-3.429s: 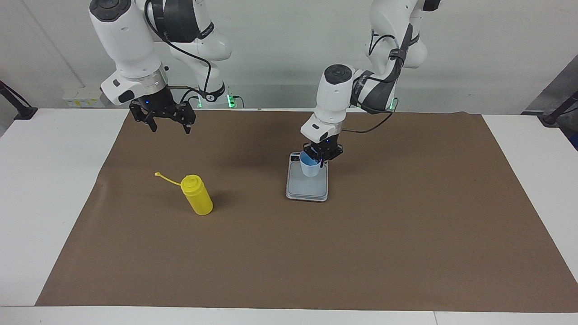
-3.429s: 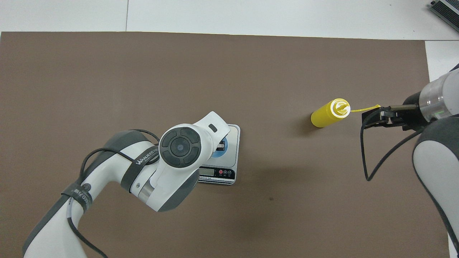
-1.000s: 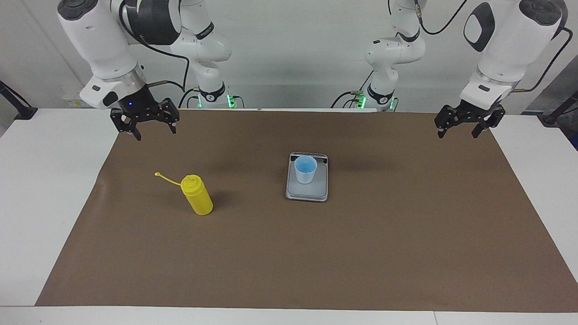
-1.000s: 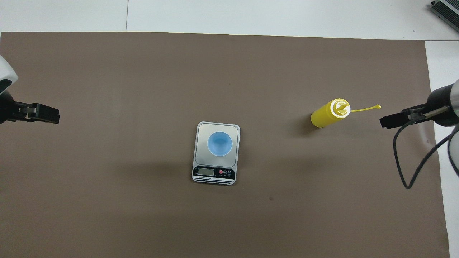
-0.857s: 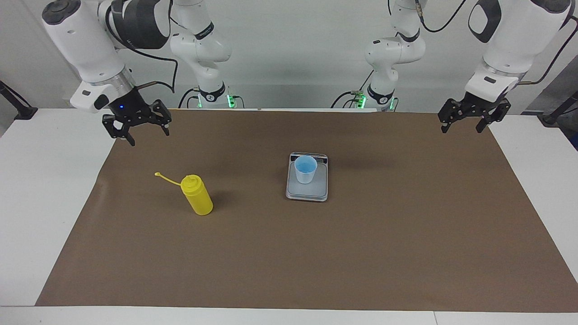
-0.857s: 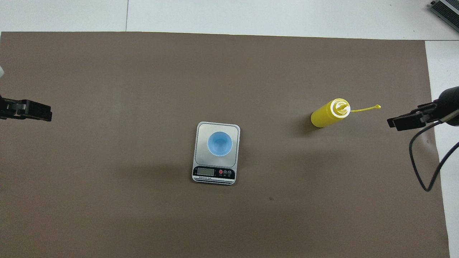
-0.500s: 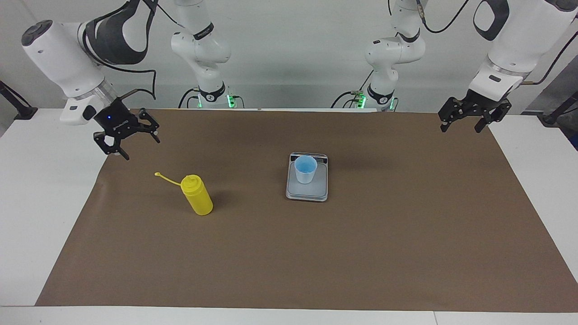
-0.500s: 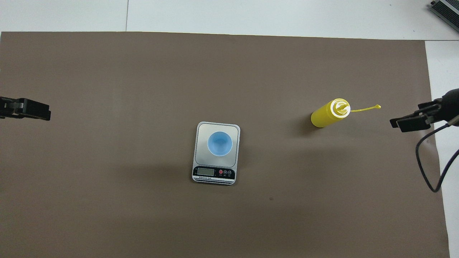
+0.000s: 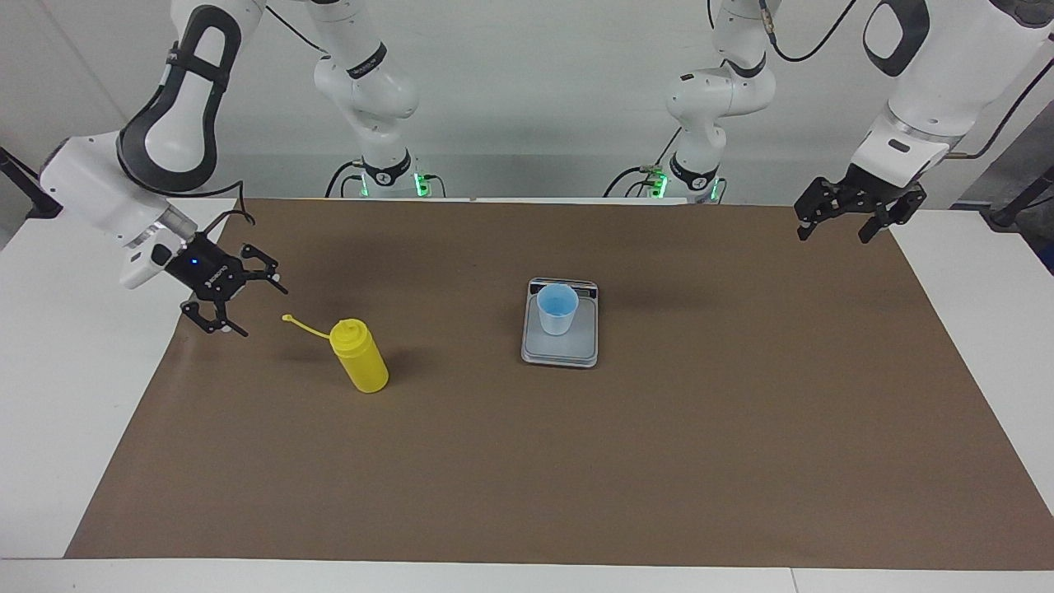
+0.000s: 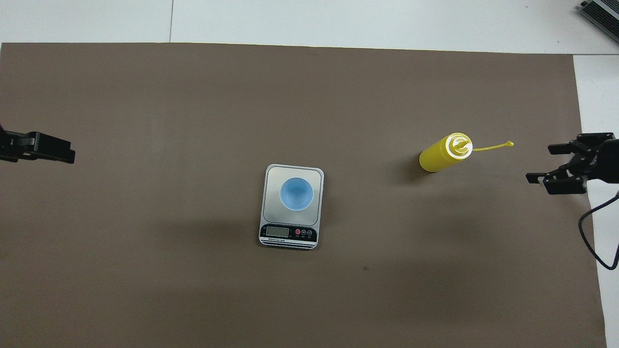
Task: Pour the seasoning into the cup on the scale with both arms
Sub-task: 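Reach the right gripper to the yellow squeeze bottle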
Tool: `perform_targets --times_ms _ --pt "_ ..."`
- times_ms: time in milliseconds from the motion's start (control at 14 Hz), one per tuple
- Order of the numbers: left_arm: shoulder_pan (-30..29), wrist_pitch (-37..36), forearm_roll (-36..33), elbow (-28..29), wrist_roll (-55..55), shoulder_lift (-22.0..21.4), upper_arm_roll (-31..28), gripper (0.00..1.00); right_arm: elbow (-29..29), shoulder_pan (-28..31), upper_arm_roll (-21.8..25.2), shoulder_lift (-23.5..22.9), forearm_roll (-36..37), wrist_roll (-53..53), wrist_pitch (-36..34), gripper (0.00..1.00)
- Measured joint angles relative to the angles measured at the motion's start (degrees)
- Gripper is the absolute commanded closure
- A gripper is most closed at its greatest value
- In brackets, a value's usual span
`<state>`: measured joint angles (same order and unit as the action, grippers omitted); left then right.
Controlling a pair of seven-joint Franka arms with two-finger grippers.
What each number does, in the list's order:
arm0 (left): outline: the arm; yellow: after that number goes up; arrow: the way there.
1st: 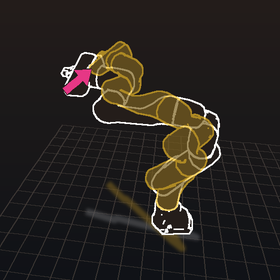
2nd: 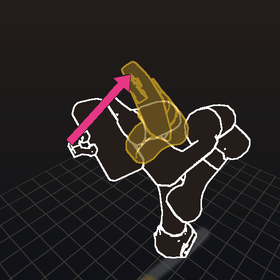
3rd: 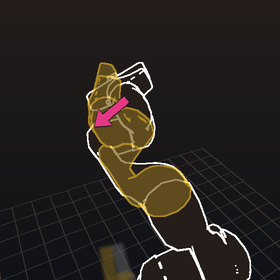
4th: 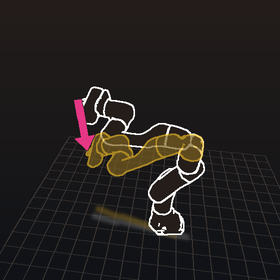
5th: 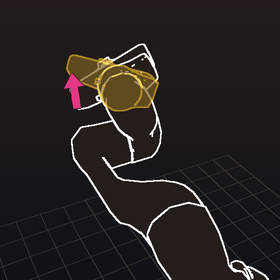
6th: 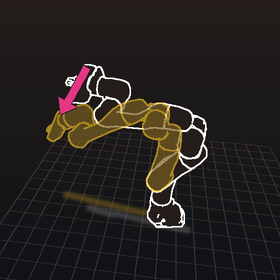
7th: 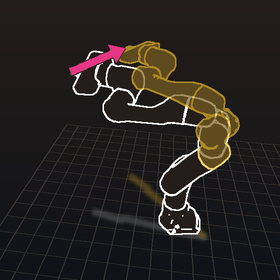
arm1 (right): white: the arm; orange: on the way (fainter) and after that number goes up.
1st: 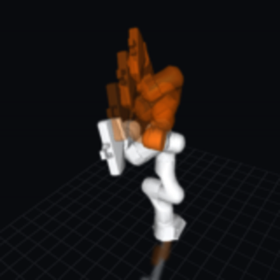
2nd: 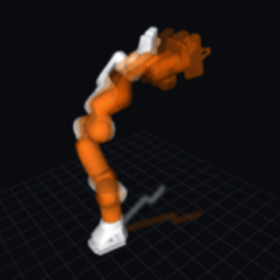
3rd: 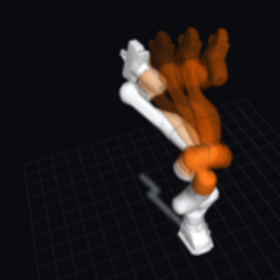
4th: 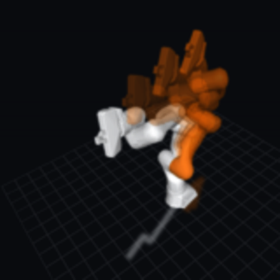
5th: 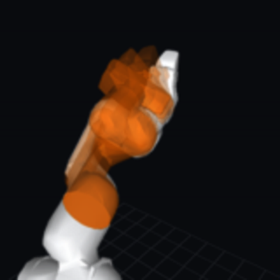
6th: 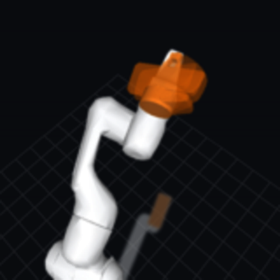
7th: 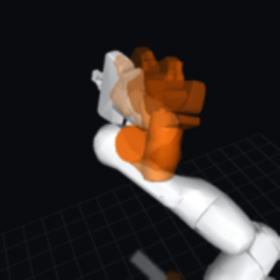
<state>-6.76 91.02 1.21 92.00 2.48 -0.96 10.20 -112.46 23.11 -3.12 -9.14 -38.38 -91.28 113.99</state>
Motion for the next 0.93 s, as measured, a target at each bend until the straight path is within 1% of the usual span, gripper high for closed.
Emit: perform_targets --times_ms 143,286,500,643,714,929 --pt "0.0 -0.08 0.0 0.23 0.0 -0.01 0.17 0.0 -0.56 -0.44 -0.14 -2.46 -3.22 -5.67 0.98 0.0" --pt "-0.01 -0.08 0.0 0.58 0.0 -0.01 0.16 0.0 -1.89 -1.1 -0.24 -3.92 -5.49 -10.17 1.1 0.0" --pt "-0.43 -0.08 0.0 0.64 0.0 -0.01 -0.12 0.0 -3.4 -2.06 -0.31 -8.68 -14.92 -20.92 1.17 0.0" --pt "-0.48 -0.08 0.0 0.64 0.0 -0.01 -0.29 0.0 -3.27 -4.09 -0.33 -11.07 -19.44 -22.99 1.76 0.0" --pt "-0.48 -0.08 0.0 0.64 0.0 -0.01 -0.25 0.0 -3.21 -5.56 -0.35 -11.28 -21.3 -22.99 2.56 0.0" --pt "-0.48 -0.08 0.0 0.64 0.0 -0.01 -0.18 0.0 -3.01 -8.18 -0.39 -11.11 -23.67 -22.98 3.92 0.0"
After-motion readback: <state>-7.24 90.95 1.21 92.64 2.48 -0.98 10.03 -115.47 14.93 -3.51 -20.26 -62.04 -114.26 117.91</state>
